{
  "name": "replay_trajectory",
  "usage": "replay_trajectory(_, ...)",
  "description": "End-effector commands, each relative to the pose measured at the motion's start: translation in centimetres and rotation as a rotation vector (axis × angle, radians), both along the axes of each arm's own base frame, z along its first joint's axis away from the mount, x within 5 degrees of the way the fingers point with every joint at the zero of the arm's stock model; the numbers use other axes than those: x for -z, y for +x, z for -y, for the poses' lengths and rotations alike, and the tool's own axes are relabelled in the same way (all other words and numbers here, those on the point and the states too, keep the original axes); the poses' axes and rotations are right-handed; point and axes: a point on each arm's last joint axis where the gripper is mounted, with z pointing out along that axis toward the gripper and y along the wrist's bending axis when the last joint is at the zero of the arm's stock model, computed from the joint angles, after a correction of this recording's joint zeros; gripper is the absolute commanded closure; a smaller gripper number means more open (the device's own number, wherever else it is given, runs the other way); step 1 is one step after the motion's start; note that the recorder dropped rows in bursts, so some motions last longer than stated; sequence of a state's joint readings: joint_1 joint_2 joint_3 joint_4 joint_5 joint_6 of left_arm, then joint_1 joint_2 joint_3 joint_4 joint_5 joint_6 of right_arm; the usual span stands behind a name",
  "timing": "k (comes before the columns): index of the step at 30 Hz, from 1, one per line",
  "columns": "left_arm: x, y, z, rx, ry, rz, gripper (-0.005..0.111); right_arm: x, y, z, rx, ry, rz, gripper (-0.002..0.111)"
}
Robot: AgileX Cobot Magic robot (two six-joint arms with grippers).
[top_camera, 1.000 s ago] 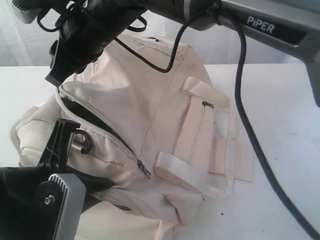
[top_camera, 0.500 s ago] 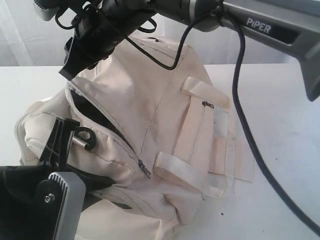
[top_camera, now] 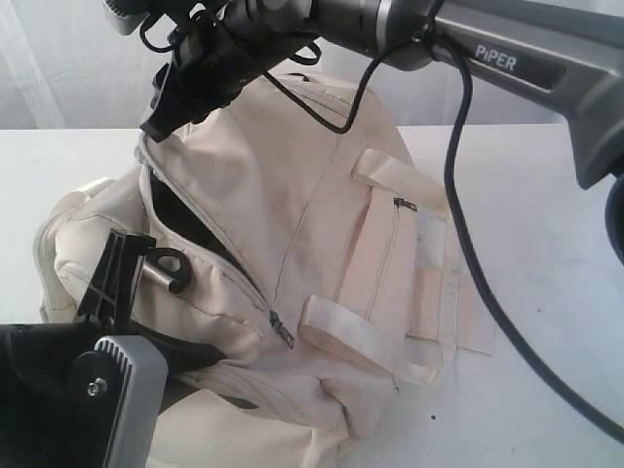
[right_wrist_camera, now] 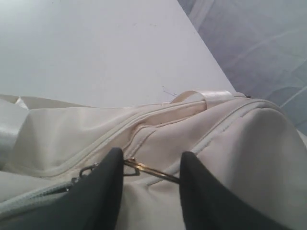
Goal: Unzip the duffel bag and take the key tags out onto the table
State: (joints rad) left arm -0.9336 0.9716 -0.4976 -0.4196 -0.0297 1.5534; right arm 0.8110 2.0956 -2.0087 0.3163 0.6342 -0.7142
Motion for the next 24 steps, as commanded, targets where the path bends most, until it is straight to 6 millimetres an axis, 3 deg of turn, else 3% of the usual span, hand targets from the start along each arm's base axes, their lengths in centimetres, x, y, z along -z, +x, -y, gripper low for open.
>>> replay_trajectory(1, 0.2, -0.6, 0.1, 0.026, 0.011, -0.052, 0.107, -2.4, 2.8, 1.7, 0.11, 0.125, 0.157, 0.108)
replay_trajectory(8, 0.2, -0.6, 0.1, 0.025, 0.01, -0.054, 0.107, -2.7, 4.0, 2.8, 0.155, 0.156, 0.183, 0.108)
replay_trajectory(15, 0.1, -0.6, 0.1, 0.024, 0.007, -0.051, 0.107, -2.4, 3.8, 2.7, 0.149, 0.16, 0.122, 0.108)
replay_trajectory(19, -0.9, -1.0, -0.4, 0.023, -0.038, -0.017, 0.106, -2.3, 3.5, 2.6, 0.143, 0.167, 0.077, 0.108)
replay_trajectory(22, -2.2, -1.6, -1.3, 0.02, -0.104, 0.018, 0.096, -2.1, 3.4, 2.6, 0.134, 0.15, 0.058, 0.108)
replay_trajectory(24, -3.0, -2.0, -1.8, 0.016, -0.151, 0.032, 0.083, -1.9, 3.3, 2.7, 0.128, 0.139, 0.046, 0.108)
